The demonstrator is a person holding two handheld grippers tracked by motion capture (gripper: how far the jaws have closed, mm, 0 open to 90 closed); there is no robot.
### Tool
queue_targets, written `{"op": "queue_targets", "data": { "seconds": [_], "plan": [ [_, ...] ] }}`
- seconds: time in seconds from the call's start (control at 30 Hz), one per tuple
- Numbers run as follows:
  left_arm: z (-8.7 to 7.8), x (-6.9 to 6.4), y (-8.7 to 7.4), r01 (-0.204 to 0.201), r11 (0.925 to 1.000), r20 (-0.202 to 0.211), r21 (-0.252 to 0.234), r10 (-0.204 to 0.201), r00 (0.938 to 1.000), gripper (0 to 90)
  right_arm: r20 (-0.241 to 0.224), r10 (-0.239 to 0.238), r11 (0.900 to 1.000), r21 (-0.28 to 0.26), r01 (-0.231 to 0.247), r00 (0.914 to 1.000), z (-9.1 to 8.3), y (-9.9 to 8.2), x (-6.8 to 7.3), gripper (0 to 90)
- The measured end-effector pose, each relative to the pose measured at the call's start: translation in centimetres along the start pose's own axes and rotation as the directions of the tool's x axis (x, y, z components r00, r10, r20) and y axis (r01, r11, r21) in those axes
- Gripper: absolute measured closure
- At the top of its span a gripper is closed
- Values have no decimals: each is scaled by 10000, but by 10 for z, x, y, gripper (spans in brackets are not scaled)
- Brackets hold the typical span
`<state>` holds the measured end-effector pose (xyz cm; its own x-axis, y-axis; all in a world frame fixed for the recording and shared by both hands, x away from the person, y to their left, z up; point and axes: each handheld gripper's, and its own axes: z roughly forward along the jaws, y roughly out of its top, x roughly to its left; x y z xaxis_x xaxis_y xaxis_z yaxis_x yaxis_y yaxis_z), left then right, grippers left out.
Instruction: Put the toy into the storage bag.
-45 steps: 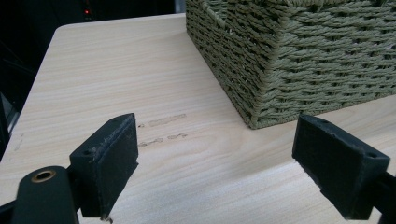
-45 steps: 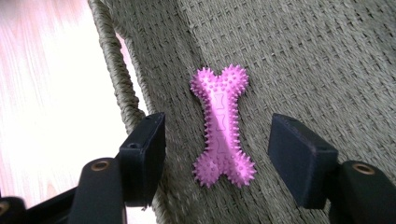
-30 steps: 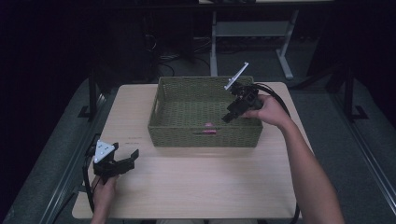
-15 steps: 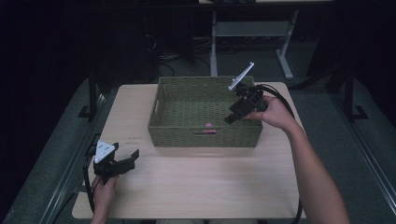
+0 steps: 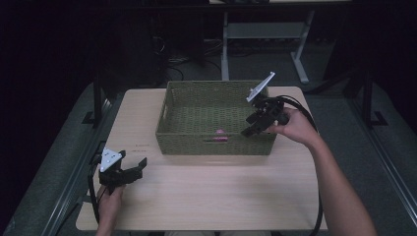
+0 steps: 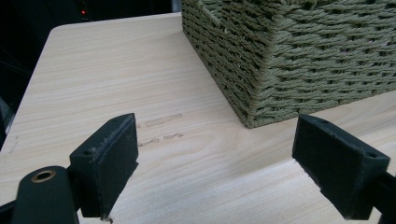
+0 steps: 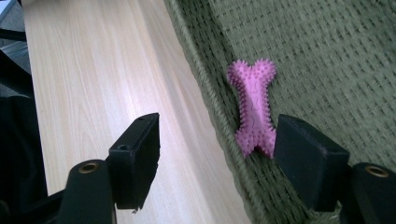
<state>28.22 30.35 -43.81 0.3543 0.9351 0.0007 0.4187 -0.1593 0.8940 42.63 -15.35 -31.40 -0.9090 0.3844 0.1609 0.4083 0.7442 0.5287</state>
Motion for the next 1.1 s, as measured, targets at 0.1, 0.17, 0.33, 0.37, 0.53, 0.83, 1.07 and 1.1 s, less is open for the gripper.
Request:
{"op": "queue_targets", "data": {
  "seconds": [0.1,0.17,0.33,0.37,0.53,0.83,1.07,1.1],
  "plan": [
    [0,0,0,-35,10000,-14,27,35,10000,139,-4,-13,10000,-43,13,10000,-1,-4,2,309],
    [-1,0,0,-39,10000,-11,29,39,10000,139,-13,7,10000,-97,-7,10000,-2,-6,4,308],
    [0,0,0,-59,10000,12,25,59,10000,139,-52,-142,9998,-159,141,9999,-5,-11,11,305],
    [0,0,0,-59,10000,12,25,59,10000,139,-52,-142,9998,-159,141,9999,-5,-11,11,305],
    [-1,0,0,-87,10000,52,13,87,9999,138,30,-174,9992,-353,175,9998,-6,-19,16,306],
    [-1,0,0,-129,9999,80,21,129,9999,139,173,-114,9995,-299,119,9998,-3,-39,23,307],
    [-1,0,0,-89,9999,59,48,89,9999,138,182,-23,9993,-373,30,9998,0,-53,28,303],
    [-1,0,-1,-107,9999,50,39,106,9999,139,197,-34,9993,-367,41,9998,2,-55,28,303]
  ]
}}
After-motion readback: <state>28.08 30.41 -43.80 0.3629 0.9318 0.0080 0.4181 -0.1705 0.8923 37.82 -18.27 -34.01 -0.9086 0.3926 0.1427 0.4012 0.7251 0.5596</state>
